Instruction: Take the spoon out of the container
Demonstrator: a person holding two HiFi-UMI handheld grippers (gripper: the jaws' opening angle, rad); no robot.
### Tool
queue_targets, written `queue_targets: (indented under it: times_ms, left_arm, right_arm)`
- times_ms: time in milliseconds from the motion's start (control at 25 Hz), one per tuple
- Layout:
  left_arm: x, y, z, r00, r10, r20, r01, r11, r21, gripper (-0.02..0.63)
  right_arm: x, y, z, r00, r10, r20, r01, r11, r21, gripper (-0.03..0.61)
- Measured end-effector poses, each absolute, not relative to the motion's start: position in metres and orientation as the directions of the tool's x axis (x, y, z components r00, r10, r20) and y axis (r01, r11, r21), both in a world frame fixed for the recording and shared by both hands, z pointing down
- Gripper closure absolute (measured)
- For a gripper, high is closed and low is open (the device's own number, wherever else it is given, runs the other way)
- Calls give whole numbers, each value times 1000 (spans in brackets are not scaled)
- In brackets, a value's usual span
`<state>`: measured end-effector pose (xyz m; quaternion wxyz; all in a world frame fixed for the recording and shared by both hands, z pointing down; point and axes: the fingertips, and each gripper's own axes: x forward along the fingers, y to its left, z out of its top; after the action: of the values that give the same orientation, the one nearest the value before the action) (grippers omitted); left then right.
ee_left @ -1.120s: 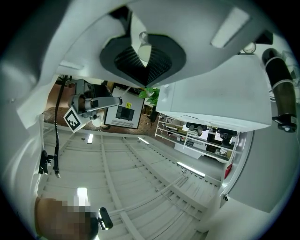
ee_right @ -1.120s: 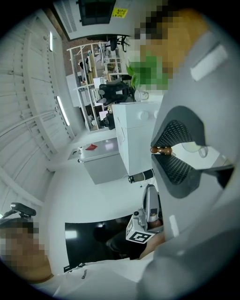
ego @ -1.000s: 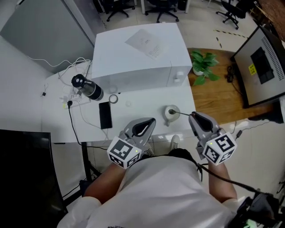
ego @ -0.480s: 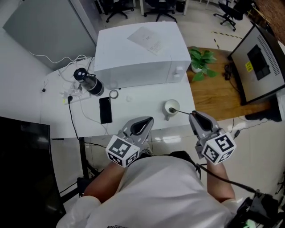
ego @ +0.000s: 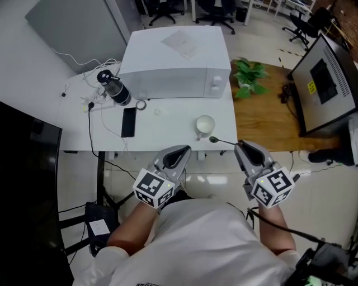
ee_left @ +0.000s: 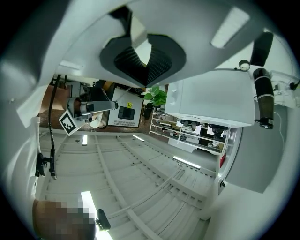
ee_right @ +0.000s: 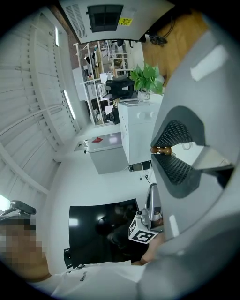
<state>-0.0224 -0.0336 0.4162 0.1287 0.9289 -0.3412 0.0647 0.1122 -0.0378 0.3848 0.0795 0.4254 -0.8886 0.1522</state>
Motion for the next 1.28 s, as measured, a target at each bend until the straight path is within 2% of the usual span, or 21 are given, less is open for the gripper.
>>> queue_targets:
  times_ms: [360, 760, 1280]
  left_arm:
    - [11, 26, 418, 702, -678, 220, -712, -682, 168, 611]
    - [14, 78, 420, 660, -714, 235, -750, -642, 159, 610]
    - [-3, 91, 411, 737, -635, 234, -675, -712, 193, 609]
  right_arm:
    - [152, 22, 394, -678, -685, 266, -735, 639, -227, 525]
    - [164, 66, 399, -714, -645, 273, -699, 677, -229, 525]
    - [138, 86, 391, -658, -700, 277, -753, 609, -249, 525]
